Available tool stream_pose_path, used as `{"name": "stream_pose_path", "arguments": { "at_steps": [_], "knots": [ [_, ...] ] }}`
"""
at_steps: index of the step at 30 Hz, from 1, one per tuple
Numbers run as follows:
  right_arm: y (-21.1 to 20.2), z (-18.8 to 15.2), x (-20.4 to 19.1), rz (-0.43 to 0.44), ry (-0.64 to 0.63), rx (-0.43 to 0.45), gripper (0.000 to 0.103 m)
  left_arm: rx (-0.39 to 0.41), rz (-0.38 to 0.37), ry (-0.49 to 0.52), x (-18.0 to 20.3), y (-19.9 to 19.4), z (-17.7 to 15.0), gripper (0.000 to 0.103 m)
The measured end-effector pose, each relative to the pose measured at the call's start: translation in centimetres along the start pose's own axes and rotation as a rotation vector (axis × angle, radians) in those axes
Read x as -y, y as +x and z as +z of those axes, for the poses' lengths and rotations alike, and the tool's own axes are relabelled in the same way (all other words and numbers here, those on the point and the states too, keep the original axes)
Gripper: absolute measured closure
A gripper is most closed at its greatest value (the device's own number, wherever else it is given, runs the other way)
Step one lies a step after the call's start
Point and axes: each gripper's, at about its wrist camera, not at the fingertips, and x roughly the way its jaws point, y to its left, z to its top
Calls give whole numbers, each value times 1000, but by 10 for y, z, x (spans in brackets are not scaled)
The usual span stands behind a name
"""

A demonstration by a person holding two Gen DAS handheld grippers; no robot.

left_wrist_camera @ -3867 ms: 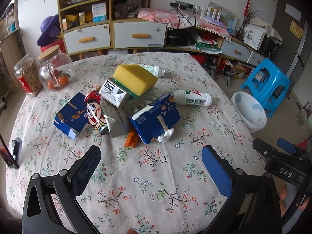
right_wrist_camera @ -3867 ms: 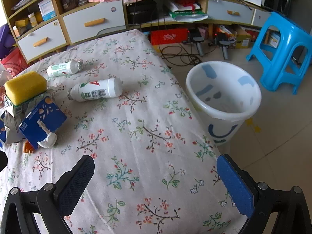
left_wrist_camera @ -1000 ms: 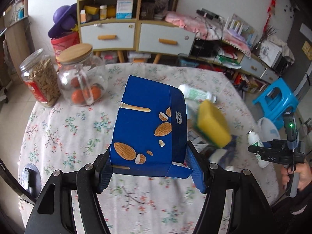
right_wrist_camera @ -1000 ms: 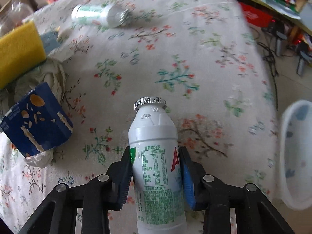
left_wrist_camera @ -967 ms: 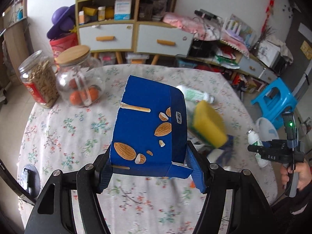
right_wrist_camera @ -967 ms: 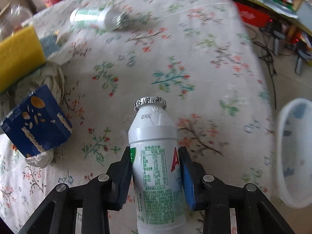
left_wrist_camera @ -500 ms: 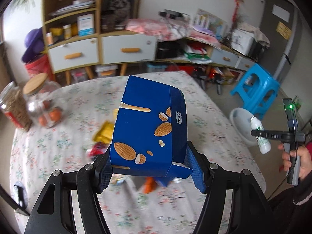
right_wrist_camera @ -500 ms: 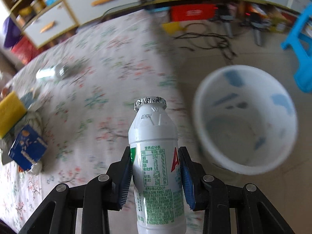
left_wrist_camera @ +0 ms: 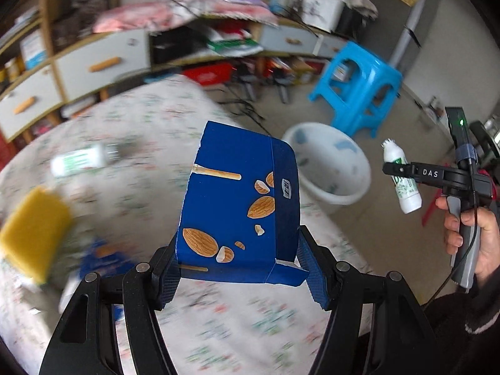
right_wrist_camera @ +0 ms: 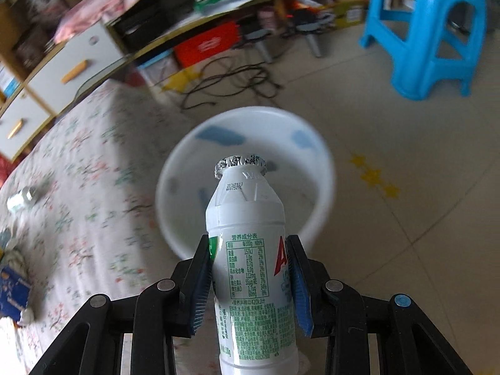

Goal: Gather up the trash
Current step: 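Drop the white bottle into the wastebasket with the right tool while the left tool drops the blue box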

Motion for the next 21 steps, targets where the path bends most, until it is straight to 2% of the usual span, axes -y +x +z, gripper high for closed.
{"name": "stream_pose_path", "arguments": {
  "at_steps": [4,7,12,17,21],
  "knots": [
    [-2,1,24,-5,49,4,63,-36,-52,39,39,38,13,33],
    [-1,1,38,-8,72,5,63,-57,-63,58,60,65,25,33],
    [0,3,51,-9,95,6,63,-77,-71,76,82,109,45,33],
    [7,8,55,-14,105,0,63,-77,-102,62,91,134,56,33],
    [10,11,56,-14,108,3,63,-90,-100,58,96,143,62,22]
  ]
}}
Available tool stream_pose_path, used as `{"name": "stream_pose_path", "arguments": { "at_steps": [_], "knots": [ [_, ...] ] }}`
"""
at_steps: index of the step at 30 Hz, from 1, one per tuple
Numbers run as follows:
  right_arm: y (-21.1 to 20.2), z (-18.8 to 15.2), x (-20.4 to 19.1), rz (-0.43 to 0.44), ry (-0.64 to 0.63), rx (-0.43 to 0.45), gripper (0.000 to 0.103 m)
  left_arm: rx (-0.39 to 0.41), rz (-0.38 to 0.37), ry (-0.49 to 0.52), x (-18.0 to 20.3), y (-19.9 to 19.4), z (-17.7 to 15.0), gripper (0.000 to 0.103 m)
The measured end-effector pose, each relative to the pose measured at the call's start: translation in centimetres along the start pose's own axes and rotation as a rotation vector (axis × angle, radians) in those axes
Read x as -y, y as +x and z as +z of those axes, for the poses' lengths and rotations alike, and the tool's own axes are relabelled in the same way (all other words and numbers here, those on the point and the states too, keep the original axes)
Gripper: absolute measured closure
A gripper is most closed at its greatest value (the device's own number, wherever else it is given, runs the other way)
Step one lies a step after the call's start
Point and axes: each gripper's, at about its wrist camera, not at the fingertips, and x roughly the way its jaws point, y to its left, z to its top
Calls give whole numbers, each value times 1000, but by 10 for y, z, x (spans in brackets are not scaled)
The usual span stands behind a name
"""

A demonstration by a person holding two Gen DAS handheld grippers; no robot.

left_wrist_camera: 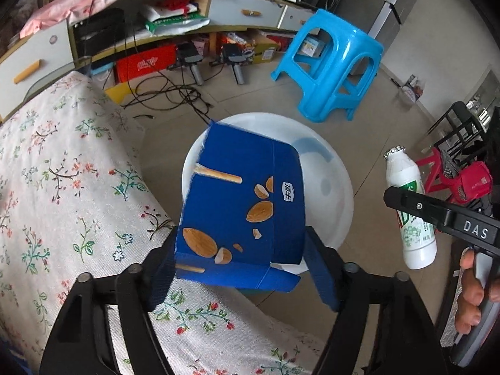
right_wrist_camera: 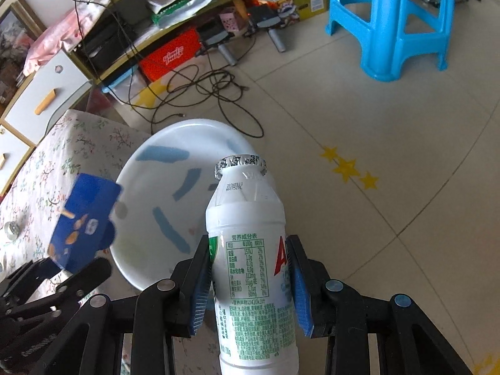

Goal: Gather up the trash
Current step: 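Drop the white bottle into the wastebasket with the right tool while the left tool drops the blue box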

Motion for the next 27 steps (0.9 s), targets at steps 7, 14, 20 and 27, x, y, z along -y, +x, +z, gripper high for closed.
{"name": "stream_pose_path", "arguments": {
  "at_steps": [7,14,20,27],
  "knots": [
    [7,4,-5,-5,-1,0,63,33,63,17,-16,-28,-12,11],
    [22,7,-26,2,-37,-7,63,71,114,-6,-55,-83,-41,11],
    [38,13,-50,9,-58,4,63,97,157,-40,-89,-128,-68,10],
    [65,16,-66,-29,-74,2,62,118,172,-103,-124,-170,-99,9]
  ]
}}
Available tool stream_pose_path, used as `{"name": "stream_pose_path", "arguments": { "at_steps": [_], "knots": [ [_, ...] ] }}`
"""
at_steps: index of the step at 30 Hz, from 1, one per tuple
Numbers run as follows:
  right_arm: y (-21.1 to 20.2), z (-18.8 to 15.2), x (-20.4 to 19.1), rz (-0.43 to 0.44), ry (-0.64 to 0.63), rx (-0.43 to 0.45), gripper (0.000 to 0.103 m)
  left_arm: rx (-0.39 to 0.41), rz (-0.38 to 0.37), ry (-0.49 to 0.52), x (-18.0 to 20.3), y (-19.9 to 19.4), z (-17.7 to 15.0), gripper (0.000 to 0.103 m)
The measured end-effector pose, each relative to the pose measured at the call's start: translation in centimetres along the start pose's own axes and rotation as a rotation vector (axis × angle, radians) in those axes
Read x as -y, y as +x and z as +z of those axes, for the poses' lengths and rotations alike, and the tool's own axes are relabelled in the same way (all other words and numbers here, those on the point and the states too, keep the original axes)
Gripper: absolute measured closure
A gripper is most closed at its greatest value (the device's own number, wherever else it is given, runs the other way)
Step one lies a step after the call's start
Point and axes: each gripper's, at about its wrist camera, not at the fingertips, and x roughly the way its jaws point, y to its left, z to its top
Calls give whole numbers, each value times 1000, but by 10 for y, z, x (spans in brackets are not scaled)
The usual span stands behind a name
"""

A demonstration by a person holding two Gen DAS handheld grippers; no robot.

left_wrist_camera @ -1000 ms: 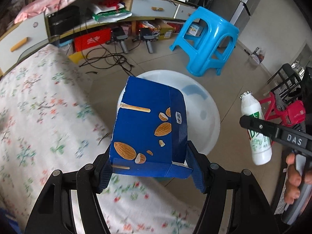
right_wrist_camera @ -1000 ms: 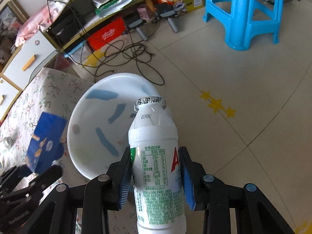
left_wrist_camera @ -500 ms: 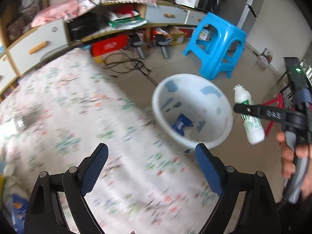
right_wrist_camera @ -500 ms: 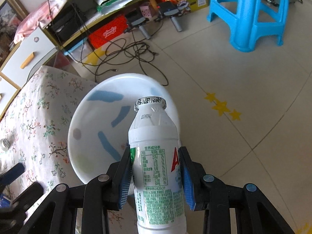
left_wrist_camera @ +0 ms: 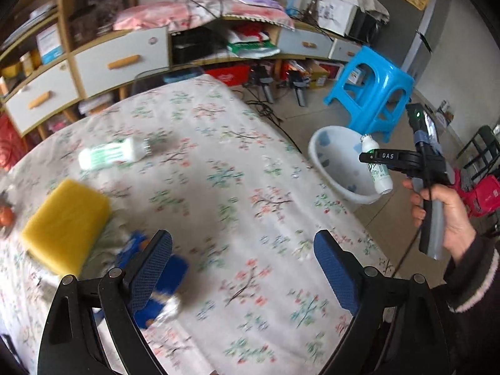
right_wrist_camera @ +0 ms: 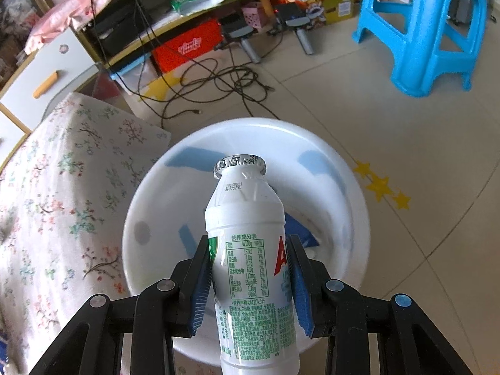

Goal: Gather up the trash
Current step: 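Drop the white bottle into the wastebasket with the right tool while the left tool drops the blue box, then move the right tool back over the table toward the blue snack box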

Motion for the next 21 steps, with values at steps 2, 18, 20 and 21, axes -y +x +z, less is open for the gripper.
{"name": "stream_pose_path", "arguments": {
  "at_steps": [2,18,20,21],
  "knots": [
    [5,1,0,-8,4,0,61,13,5,-21,-11,-8,-3,9],
    [-41,-14,-18,-69,-104,53,26,8,72,-197,-100,-35,-28,9],
    [-48,-17,-24,-58,-119,55,24,3,78,-225,-110,-37,-32,9],
    [-51,-19,-28,-54,-127,57,23,1,79,-235,-114,-38,-33,9]
  ]
}}
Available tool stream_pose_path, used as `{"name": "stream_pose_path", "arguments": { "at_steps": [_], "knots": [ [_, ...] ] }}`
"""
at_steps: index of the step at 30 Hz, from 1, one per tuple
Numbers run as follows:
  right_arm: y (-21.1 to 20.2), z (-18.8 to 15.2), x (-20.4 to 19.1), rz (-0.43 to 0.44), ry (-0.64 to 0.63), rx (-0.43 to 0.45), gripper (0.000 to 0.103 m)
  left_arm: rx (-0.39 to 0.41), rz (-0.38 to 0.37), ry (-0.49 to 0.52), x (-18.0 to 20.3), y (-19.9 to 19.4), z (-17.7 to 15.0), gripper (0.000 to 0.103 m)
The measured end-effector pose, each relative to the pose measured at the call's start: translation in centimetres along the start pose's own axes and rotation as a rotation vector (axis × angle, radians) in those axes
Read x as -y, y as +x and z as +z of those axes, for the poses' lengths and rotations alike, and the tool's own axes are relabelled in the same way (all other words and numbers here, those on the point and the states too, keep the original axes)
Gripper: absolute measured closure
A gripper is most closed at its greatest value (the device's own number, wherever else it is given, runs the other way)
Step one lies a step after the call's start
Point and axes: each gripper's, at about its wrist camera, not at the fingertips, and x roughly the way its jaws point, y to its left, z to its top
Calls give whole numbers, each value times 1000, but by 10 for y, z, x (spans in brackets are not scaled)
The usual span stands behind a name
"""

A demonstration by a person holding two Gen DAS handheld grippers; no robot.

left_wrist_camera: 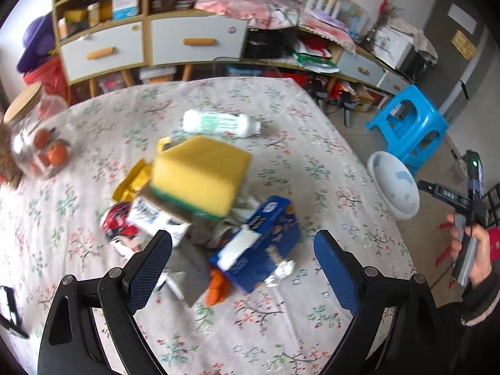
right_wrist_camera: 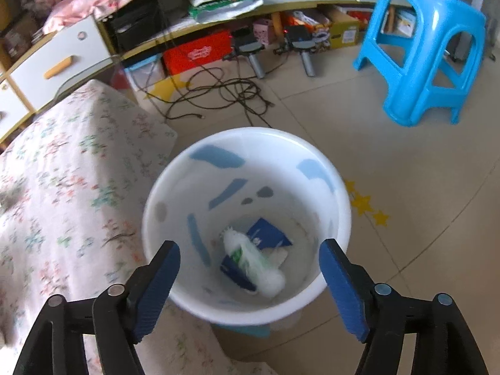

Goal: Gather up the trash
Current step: 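Move the right tool back over the table toward the blue snack box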

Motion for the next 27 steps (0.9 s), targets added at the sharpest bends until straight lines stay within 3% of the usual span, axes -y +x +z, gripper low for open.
{"name": "stream_pose_path", "arguments": {
  "at_steps": [14,27],
  "knots": [
    [-14,-16,-86,30,-197,-21,20,-22,91,-122,-63,2,-4,9],
    [-11,-29,-148,42,-311,-31,20,72,37,20,-32,19,34,10]
  ]
}}
